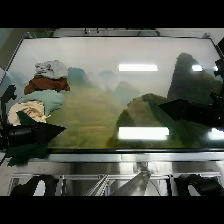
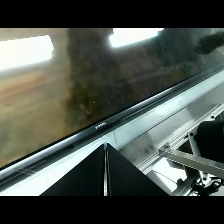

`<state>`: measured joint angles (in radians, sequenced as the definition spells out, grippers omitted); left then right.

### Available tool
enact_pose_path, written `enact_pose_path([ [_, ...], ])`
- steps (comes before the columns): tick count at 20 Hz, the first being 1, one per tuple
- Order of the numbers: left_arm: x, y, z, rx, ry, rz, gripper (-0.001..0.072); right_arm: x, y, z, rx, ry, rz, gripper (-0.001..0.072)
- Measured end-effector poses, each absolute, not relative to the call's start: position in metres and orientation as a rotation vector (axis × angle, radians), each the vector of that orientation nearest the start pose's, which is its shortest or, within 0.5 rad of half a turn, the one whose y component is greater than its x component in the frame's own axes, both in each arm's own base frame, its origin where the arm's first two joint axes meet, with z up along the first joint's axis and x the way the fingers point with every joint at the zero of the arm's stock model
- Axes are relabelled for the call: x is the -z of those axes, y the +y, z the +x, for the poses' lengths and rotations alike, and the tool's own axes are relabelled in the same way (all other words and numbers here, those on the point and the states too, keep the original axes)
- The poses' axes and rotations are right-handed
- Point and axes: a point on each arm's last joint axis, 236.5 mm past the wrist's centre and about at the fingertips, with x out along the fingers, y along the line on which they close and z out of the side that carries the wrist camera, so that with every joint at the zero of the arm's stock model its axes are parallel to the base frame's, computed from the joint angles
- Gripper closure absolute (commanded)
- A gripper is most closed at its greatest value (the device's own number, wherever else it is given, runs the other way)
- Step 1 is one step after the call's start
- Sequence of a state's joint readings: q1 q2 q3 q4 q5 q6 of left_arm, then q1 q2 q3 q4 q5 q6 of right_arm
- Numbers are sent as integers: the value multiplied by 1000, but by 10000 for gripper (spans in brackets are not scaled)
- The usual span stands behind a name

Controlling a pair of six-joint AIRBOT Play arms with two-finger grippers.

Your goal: Fold the shirts.

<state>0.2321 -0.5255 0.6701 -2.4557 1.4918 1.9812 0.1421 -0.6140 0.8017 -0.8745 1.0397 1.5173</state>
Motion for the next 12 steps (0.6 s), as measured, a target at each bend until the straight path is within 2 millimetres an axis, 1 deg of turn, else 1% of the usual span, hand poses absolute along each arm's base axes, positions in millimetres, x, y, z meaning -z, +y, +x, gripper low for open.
enact_pose_path([
  [10, -110, -140, 200, 711, 1006, -425, 696, -150, 170, 265, -564, 844, 481, 695],
  [12, -112, -137, 207, 688, 981, -427, 696, -150, 170, 265, -564, 845, 481, 694],
])
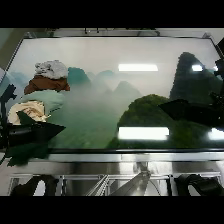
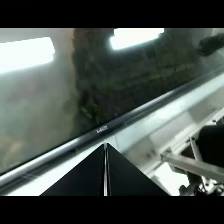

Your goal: Fold the shirts.

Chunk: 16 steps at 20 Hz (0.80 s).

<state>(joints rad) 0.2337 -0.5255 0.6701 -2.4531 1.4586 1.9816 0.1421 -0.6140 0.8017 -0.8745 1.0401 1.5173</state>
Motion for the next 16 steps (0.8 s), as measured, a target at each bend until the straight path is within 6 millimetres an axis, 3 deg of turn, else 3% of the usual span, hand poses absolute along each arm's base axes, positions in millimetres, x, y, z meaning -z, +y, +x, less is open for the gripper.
enact_pose_path([
  [12, -114, -127, 227, 619, 913, -424, 715, -158, 167, 275, -547, 792, 495, 694],
  [14, -120, -117, 244, 552, 867, -453, 715, -161, 167, 278, -545, 778, 505, 694],
  [16, -129, -86, 276, 425, 816, -428, 713, -161, 166, 284, -536, 765, 514, 694],
])
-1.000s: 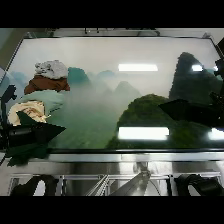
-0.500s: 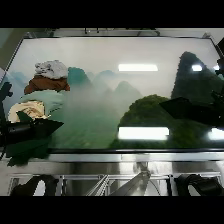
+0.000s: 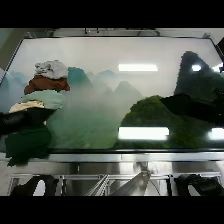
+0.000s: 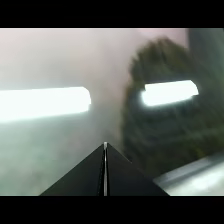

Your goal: Fold the shirts.

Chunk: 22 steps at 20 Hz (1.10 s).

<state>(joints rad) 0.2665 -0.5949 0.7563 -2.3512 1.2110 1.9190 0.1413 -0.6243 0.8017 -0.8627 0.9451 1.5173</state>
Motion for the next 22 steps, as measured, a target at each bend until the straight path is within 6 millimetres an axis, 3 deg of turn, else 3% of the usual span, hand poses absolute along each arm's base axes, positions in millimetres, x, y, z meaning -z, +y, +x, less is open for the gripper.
enact_pose_path([
  [1, -135, -68, 293, 366, 802, -410, 687, -160, 165, 288, -527, 760, 520, 694],
  [2, -141, -49, 312, 317, 795, -385, 486, -158, 165, 293, -518, 759, 525, 694],
  [3, -148, -28, 335, 268, 794, -361, 183, -153, 164, 298, -509, 768, 530, 694],
  [4, -152, -9, 357, 232, 804, -341, 3, -148, 164, 303, -499, 777, 537, 694],
  [6, -152, 25, 408, 194, 833, -318, -2, -133, 164, 313, -479, 815, 546, 694],
  [9, -127, 50, 481, 209, 902, -292, -5, -107, 165, 325, -451, 882, 559, 694],
  [13, -60, 44, 564, 276, 979, -258, -6, -80, 164, 339, -416, 935, 571, 694],
  [18, 29, 30, 611, 247, 988, -167, -5, -65, 161, 349, -387, 953, 581, 694],
  [21, 63, 33, 622, 200, 994, -28, 4, -63, 161, 351, -381, 953, 583, 694],
  [22, 69, 32, 624, 191, 995, 23, 122, -62, 161, 351, -380, 955, 583, 694],
])
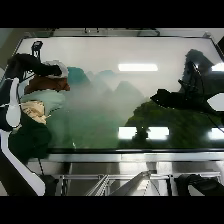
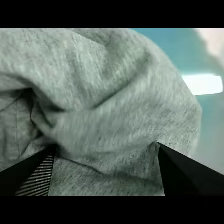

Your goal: Fold the shirts.

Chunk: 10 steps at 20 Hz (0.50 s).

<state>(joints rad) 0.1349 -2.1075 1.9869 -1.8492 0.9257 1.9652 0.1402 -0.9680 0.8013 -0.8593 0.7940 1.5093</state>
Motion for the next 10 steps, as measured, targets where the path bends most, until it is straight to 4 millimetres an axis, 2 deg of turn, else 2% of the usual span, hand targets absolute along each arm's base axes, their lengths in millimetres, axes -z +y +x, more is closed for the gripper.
enact_pose_path([
  [1, 75, 32, 625, 184, 1000, 75, 338, -62, 161, 352, -380, 955, 583, 694],
  [2, 79, 32, 627, 177, 1002, 131, 614, -62, 161, 352, -379, 954, 583, 694],
  [3, 79, 32, 629, 170, 1001, 187, 686, -62, 160, 352, -378, 953, 583, 694],
  [5, 68, 28, 635, 166, 983, 270, 687, -61, 160, 352, -378, 954, 583, 694],
  [8, 31, 13, 644, 169, 922, 340, 686, -61, 160, 353, -377, 954, 580, 694],
  [10, 6, -3, 640, 189, 894, 355, 687, -61, 160, 353, -383, 951, 568, 694],
])
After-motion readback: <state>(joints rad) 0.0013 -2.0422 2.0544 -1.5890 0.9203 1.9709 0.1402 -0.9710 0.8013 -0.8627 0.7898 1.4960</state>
